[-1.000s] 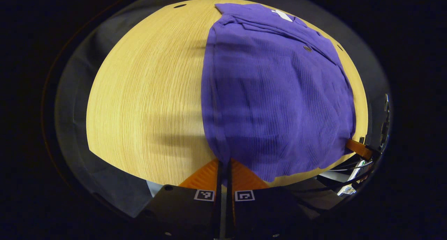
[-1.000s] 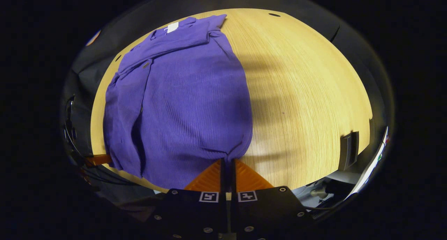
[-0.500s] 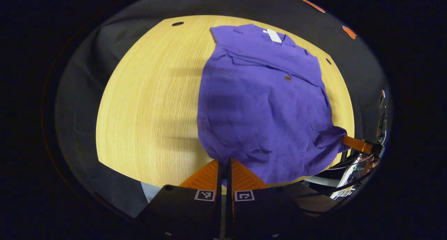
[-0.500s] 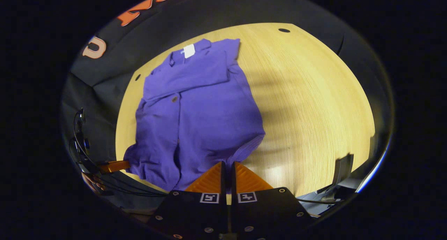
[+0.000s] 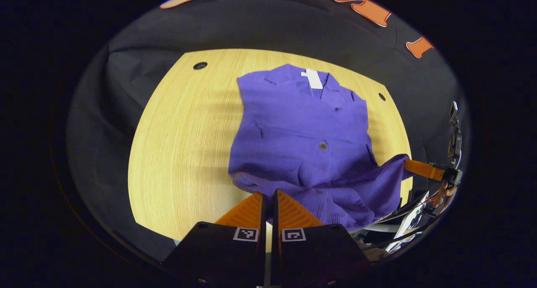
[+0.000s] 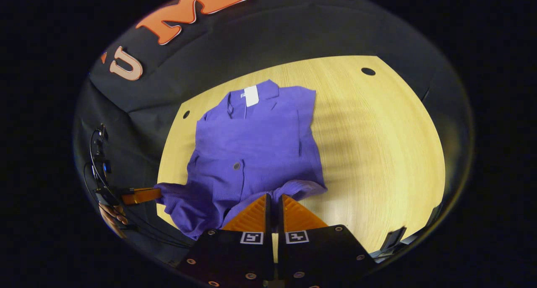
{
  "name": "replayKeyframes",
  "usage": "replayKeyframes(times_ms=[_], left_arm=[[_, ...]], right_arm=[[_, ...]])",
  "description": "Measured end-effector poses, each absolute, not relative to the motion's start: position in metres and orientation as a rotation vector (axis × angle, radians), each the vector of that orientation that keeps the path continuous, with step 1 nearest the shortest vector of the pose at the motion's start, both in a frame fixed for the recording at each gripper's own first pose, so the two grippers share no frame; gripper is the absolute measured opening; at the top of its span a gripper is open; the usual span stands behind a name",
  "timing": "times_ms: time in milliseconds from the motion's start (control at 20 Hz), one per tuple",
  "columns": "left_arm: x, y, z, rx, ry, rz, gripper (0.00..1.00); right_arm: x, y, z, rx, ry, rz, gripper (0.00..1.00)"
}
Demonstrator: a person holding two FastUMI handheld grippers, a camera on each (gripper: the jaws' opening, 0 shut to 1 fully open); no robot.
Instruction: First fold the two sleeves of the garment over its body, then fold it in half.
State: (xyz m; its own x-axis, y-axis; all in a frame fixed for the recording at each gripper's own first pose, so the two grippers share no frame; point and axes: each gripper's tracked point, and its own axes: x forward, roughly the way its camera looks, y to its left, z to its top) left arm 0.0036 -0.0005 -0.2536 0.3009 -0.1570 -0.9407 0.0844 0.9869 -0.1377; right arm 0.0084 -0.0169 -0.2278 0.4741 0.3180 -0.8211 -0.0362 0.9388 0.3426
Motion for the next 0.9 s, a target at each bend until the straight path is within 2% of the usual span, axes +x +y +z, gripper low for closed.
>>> replayKeyframes(times_ms=[350, 650, 900], left_arm=[[0.101, -0.006, -0.213, 0.011, 1.177, -0.144, 0.06], [0.179, -0.019, -0.216, 0.085, 1.197, -0.165, 0.06], [0.240, -0.030, -0.230, 0.139, 1.201, -0.150, 0.06]], right_arm=[[0.085, -0.022, -0.202, 0.259, 1.019, 0.262, 0.05], [0.157, -0.025, -0.200, 0.237, 1.036, 0.270, 0.05], [0.217, -0.027, -0.219, 0.272, 1.074, 0.216, 0.05]])
